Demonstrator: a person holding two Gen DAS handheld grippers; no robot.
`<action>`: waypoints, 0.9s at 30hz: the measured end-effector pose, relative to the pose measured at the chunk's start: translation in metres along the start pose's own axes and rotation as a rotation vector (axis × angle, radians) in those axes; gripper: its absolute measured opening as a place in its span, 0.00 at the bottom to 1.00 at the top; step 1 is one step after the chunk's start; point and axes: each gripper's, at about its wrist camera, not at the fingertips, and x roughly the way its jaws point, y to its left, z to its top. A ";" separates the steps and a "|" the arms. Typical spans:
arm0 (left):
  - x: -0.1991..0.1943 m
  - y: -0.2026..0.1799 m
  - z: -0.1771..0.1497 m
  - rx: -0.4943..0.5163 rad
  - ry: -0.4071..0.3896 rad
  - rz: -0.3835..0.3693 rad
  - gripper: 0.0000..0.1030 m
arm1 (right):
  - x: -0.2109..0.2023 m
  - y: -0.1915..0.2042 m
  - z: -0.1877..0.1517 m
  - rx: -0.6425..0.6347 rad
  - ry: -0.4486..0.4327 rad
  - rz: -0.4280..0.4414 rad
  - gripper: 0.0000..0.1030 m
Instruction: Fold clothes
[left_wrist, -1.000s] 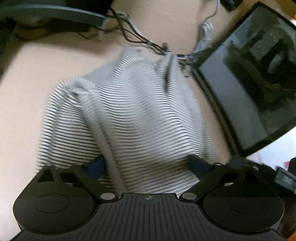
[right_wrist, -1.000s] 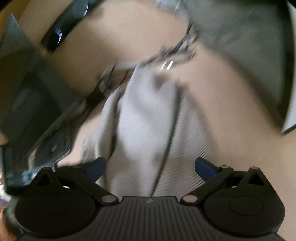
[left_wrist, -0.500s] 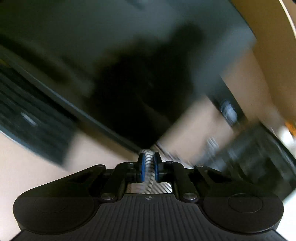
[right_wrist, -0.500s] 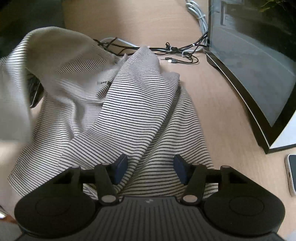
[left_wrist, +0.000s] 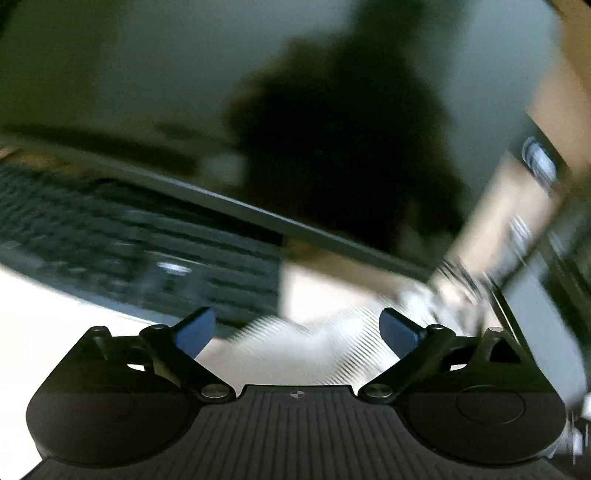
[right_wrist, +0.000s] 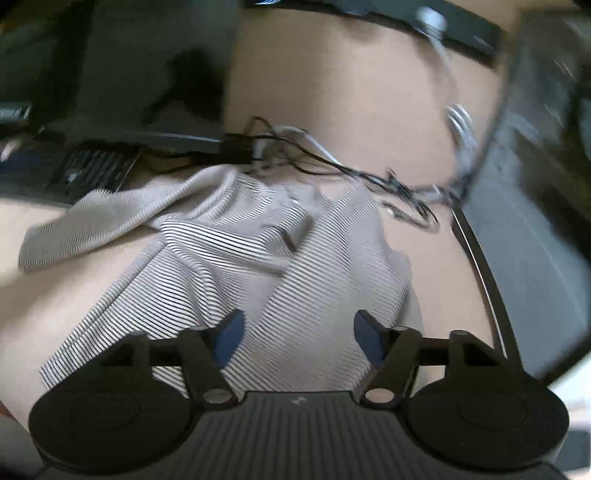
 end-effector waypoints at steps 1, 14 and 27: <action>0.002 -0.015 -0.009 0.058 0.001 -0.017 0.99 | 0.008 0.001 0.005 -0.002 0.000 -0.006 0.64; 0.061 -0.118 -0.101 0.327 -0.059 -0.156 1.00 | 0.033 -0.037 0.019 -0.011 0.003 -0.063 0.50; 0.046 -0.115 -0.071 0.476 -0.083 0.001 1.00 | 0.107 -0.005 0.062 0.003 0.043 -0.083 0.50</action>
